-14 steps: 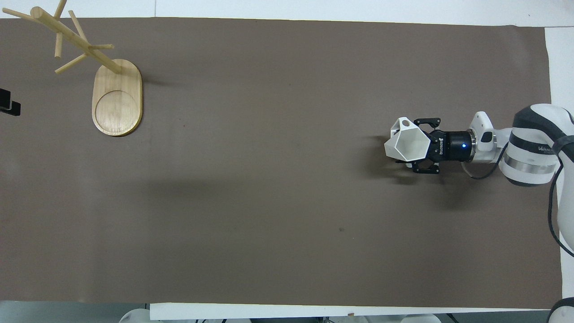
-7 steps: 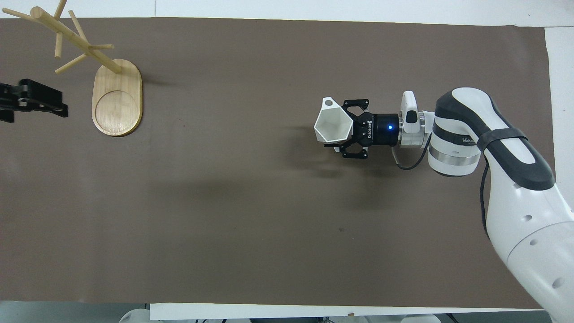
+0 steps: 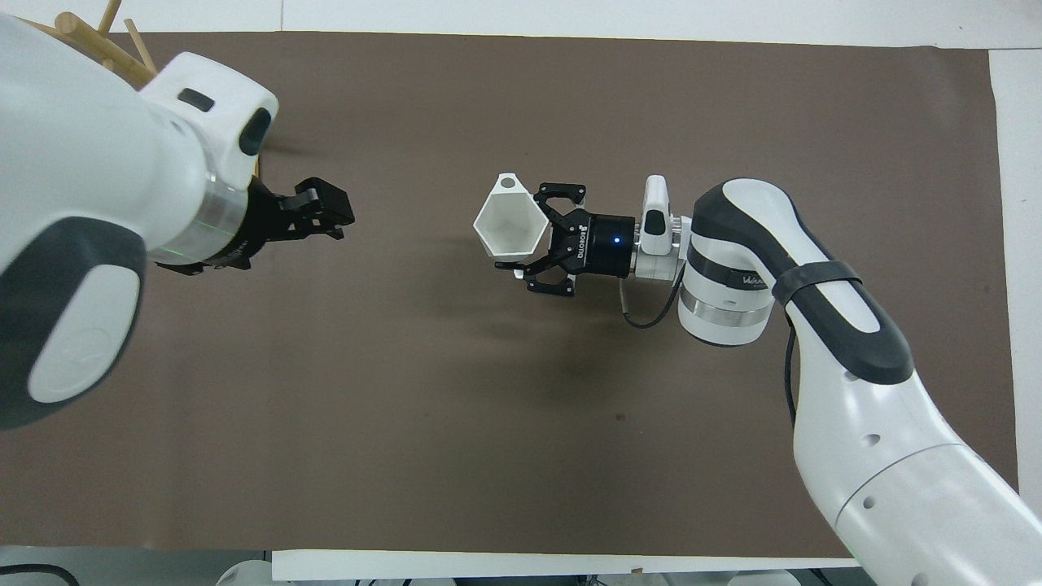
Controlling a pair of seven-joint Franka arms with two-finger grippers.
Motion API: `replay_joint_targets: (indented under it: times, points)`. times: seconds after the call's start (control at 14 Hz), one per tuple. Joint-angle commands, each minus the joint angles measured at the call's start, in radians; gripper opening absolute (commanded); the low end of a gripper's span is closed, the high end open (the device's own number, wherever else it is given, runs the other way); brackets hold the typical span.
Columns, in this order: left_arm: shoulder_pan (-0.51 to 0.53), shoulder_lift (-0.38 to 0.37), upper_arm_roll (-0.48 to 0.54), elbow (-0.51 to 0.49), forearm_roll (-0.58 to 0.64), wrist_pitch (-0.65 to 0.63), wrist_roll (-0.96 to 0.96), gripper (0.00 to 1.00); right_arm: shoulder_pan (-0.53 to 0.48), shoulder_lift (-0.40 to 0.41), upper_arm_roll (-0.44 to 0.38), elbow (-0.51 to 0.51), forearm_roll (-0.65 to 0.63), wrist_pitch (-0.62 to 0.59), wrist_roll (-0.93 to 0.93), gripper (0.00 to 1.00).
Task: Hang cup on rack
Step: 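Carry the cup with the right gripper while the left gripper grasps it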
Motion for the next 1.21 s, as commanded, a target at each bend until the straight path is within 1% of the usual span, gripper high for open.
replay_joint_targets:
  times: [0.0,0.14,0.21,0.29,0.36,0.43,0.57,0.71,0.86,0.93,1.0,1.07,1.14]
  points:
    - [-0.060,0.026,0.017,-0.022,0.001,0.059,-0.165,1.00,0.032,-0.012,-0.003,0.006,0.024,0.010,0.024,0.22]
    - [-0.074,0.054,0.017,-0.022,0.000,0.067,-0.230,1.00,0.062,-0.033,-0.003,0.006,0.021,0.074,0.030,0.22]
    - [-0.095,0.072,0.017,-0.022,0.000,0.075,-0.292,1.00,0.082,-0.042,-0.001,0.006,0.022,0.111,0.027,0.23]
    - [-0.106,0.092,0.017,-0.022,-0.005,0.092,-0.361,1.00,0.108,-0.056,-0.001,0.012,0.022,0.173,0.027,0.23]
    - [-0.121,0.103,0.017,-0.023,-0.008,0.104,-0.405,1.00,0.128,-0.082,-0.001,0.013,0.022,0.238,0.033,0.25]
    - [-0.128,0.107,0.017,-0.023,-0.008,0.106,-0.428,1.00,0.145,-0.091,-0.001,0.012,0.024,0.284,0.033,0.25]
    - [-0.129,0.120,0.017,-0.034,-0.006,0.121,-0.431,1.00,0.149,-0.096,0.002,0.013,0.032,0.295,0.033,0.25]
    - [-0.141,0.112,0.017,-0.066,-0.006,0.132,-0.431,0.99,0.149,-0.096,0.002,0.013,0.036,0.294,0.031,0.25]
    - [-0.144,0.106,0.017,-0.087,-0.006,0.147,-0.420,0.89,0.149,-0.096,0.002,0.015,0.038,0.294,0.031,0.25]
    - [-0.144,0.106,0.017,-0.089,-0.006,0.153,-0.419,0.72,0.149,-0.096,0.002,0.015,0.038,0.294,0.031,0.26]
    - [-0.143,0.106,0.017,-0.089,-0.006,0.164,-0.419,0.35,0.149,-0.096,0.002,0.017,0.039,0.294,0.031,0.26]
    - [-0.140,0.106,0.017,-0.094,-0.006,0.182,-0.417,0.15,0.149,-0.096,0.002,0.023,0.042,0.294,0.031,0.26]
    - [-0.137,0.104,0.017,-0.126,-0.006,0.223,-0.401,0.01,0.149,-0.095,0.002,0.027,0.042,0.295,0.031,0.26]
